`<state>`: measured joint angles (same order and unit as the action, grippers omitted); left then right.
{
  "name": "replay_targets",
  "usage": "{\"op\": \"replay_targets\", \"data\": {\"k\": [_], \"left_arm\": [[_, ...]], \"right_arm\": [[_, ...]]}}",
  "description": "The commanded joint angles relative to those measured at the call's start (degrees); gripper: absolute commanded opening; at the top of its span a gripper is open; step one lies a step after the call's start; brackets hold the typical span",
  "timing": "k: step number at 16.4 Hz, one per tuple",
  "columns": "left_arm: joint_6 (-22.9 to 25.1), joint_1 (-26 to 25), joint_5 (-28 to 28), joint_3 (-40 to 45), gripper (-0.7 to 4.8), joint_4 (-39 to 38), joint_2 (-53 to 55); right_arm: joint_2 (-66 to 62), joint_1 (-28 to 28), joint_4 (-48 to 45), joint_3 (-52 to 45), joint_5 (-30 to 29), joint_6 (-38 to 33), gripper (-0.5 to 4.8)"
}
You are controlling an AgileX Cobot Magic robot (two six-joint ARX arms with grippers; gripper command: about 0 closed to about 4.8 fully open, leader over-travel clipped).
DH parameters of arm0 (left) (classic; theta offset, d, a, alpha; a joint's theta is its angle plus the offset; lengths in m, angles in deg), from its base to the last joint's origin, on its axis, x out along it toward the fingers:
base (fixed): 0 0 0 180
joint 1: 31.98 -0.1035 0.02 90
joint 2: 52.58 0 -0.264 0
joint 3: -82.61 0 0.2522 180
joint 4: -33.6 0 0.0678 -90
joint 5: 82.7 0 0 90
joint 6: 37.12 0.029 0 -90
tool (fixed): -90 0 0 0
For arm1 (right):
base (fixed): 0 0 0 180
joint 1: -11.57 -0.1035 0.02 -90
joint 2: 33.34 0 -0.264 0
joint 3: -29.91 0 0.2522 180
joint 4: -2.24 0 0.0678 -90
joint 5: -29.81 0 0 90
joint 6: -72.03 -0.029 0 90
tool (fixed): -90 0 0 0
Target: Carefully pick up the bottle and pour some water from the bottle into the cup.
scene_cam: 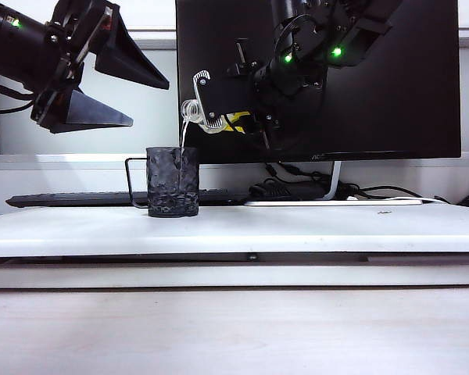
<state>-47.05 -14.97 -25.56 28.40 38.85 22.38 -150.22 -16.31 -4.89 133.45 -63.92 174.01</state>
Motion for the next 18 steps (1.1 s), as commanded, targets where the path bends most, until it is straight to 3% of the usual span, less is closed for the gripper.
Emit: {"op": "replay_targets", "data": {"k": [1, 6, 14, 16, 18], "left_arm": [[0.1, 0.1, -0.5, -0.2, 4.79, 0.3, -0.2], [0.3, 0.1, -0.6, -0.2, 4.79, 0.3, -0.2], [0.3, 0.1, -0.6, -0.2, 4.79, 0.3, -0.2], [0.2, 0.1, -0.6, -0.2, 4.79, 0.3, -0.2], [0.2, 0.1, -0.8, -0.2, 4.79, 0.3, -0.2]], "right_arm": [[0.7, -0.1, -1.2, 0.5, -0.3, 0.1, 1.57], [0.7, -0.1, -1.1, 0.5, -0.3, -0.1, 1.57], [0.7, -0.2, -1.2, 0.5, -0.9, -9.5, 1.57], [0.7, -0.2, -1.4, 0.5, -1.0, -14.0, 1.57], [0.7, -0.2, -2.8, 0.5, -1.2, -24.4, 1.57]]}}
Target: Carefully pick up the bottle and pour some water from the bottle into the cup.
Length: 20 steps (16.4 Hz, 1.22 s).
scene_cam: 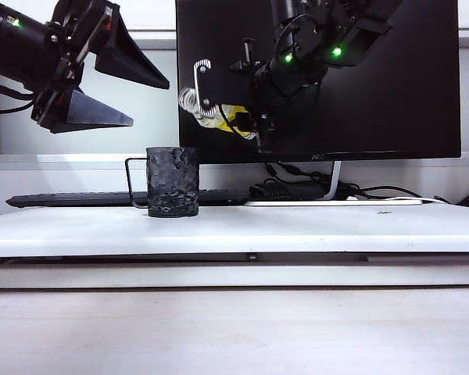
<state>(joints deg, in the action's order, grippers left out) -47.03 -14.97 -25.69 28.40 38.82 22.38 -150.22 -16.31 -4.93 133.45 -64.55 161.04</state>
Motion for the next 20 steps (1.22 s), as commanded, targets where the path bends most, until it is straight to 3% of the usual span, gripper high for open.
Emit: {"op": "replay_targets", "data": {"k": [1, 4, 8, 12, 14, 15, 18, 20], "left_arm": [[0.2, 0.1, -0.7, -0.2, 4.79, 0.3, -0.2], [0.2, 0.1, -0.6, -0.2, 4.79, 0.4, -0.2], [0.3, 0.0, 0.4, -0.2, 4.79, 1.2, -0.5], [0.5, 0.0, 8.9, -0.2, 4.79, 10.4, -7.6], [0.5, 0.0, 12.5, -0.2, 4.79, 10.9, -10.9], [0.5, 0.0, 14.6, -0.2, 4.79, 10.5, -14.8], [0.5, 0.0, 18.0, -0.2, 4.79, 10.7, -22.2], [0.5, 0.0, 19.1, -0.2, 3.77, 10.5, -25.9]], "right_arm": [[0.7, -0.2, -4.0, 0.5, -0.5, -18.1, 1.57], [0.9, -0.2, -10.5, 0.5, 1.5, -34.1, 1.57], [3.5, -0.4, -14.8, 0.5, 12.4, -58.4, 1.57], [15.3, -0.5, 1.6, 0.5, 24.1, -67.0, 1.57], [21.9, -0.5, 9.7, 0.4, 25.7, -72.2, 1.56], [29.2, -0.5, 17.6, 0.4, 25.9, -73.4, 1.32], [42.7, -0.5, 30.6, 0.4, 27.5, -74.2, 1.26], [49.1, -0.5, 38.5, 0.4, 29.7, -74.4, 1.26]]}}
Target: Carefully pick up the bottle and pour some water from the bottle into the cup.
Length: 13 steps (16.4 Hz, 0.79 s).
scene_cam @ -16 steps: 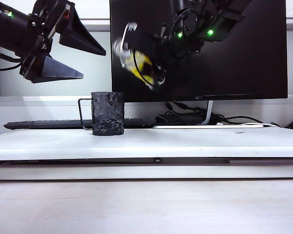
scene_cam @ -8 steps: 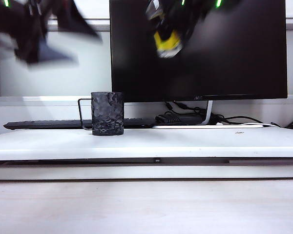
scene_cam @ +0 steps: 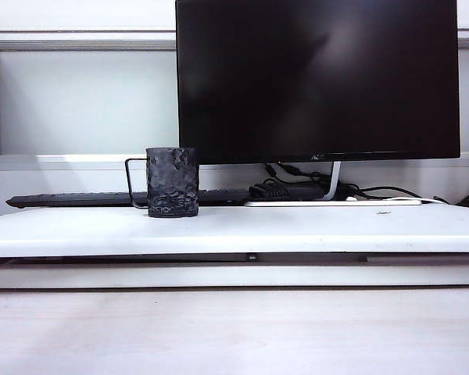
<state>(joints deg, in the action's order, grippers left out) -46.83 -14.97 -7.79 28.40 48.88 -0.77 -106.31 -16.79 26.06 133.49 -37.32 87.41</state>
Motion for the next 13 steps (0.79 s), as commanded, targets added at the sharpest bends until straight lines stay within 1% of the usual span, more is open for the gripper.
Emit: {"op": "replay_targets", "data": {"k": [1, 2, 3, 4, 5, 6, 7, 8, 9, 11, 12, 13], "left_arm": [[0.3, 0.0, 1.2, -0.2, 3.31, 0.0, -4.2], [0.3, 0.0, 1.2, -0.2, 3.29, -1.5, -5.2], [0.3, 0.0, 1.1, -0.2, 3.29, -4.0, -6.0], [0.3, 0.0, 0.9, -0.2, 3.29, -8.9, -6.9], [0.3, 0.0, 1.0, -0.2, 3.22, -12.4, -7.4], [0.9, 0.0, 1.7, -0.2, 2.65, -15.4, -7.6], [2.3, 0.0, 2.7, -0.2, 2.38, -16.8, -7.5], [6.0, 0.0, 4.0, -0.2, 2.31, -17.8, -6.7], [7.9, 0.0, 3.9, -0.2, 2.21, -17.9, -5.8], [10.2, 0.0, 4.0, -0.2, 1.44, -18.6, -3.5], [10.5, 0.0, 4.0, -0.2, 1.10, -19.0, -2.1], [11.1, 0.0, 4.0, -0.2, 1.05, -18.7, -0.4]], "right_arm": [[8.4, 0.0, 14.2, 0.4, 3.2, -0.9, 1.26], [10.1, 0.1, 19.9, 0.3, 3.2, -2.5, 1.26], [11.7, 0.1, 24.6, -1.1, 3.0, -7.1, 1.25], [14.0, 0.1, 25.4, -5.9, 1.7, -9.8, 1.03], [15.6, 0.1, 23.9, -10.9, 1.4, -9.8, 1.02], [17.8, 0.0, 19.8, -18.7, 1.4, -9.8, 1.03], [19.4, 0.0, 14.5, -25.5, 1.3, -9.8, 1.02], [20.8, 0.0, 2.0, -37.0, -0.2, -9.8, 1.02], [20.7, 0.2, -6.0, -42.8, -1.2, -9.8, 1.02], [18.3, 0.2, -19.4, -51.1, -3.8, -9.8, 1.02], [14.9, 0.4, -25.0, -53.7, -3.6, -9.8, 1.02], [10.7, 1.4, -27.1, -53.8, -3.8, -9.8, 1.02]]}}
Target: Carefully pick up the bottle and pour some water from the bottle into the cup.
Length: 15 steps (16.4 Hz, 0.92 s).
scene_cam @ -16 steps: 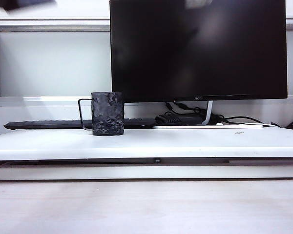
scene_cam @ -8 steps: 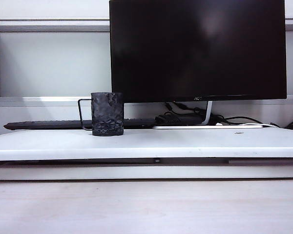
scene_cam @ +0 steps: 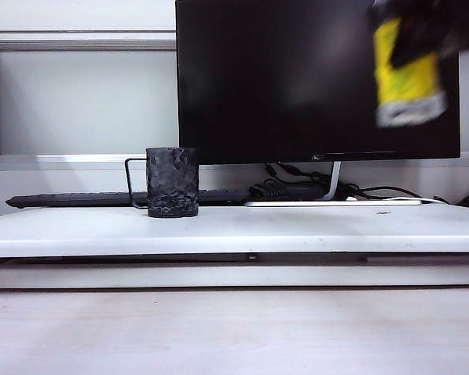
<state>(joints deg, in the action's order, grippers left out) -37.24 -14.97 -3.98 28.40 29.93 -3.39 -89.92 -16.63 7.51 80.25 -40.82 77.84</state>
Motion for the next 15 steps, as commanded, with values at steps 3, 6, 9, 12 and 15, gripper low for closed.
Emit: {"op": "replay_targets", "data": {"k": [3, 6, 9, 12, 15], "left_arm": [[3.3, 0.0, 2.6, -0.2, 0.42, 0.4, 7.8], [3.1, 0.0, 2.5, -0.2, -0.06, 4.0, 13.2], [3.2, 0.0, 2.8, -0.2, -0.06, 5.9, 14.3], [3.2, 0.0, 2.7, -0.2, -0.06, 4.1, 14.3], [3.1, 0.0, 2.7, -0.2, -0.06, 3.7, 14.3]], "right_arm": [[-17.7, 5.1, -21.1, -0.6, -5.2, -0.2, 1.02], [-25.5, 8.6, -30.5, -0.4, -6.8, -0.3, 1.02], [-29.9, 11.6, -30.8, 0.9, -8.8, -0.3, 1.02], [-34.0, 12.9, -30.8, 1.4, -9.2, -2.5, 1.02], [-36.5, 12.9, -30.8, 1.4, -9.2, -3.1, 1.02]]}}
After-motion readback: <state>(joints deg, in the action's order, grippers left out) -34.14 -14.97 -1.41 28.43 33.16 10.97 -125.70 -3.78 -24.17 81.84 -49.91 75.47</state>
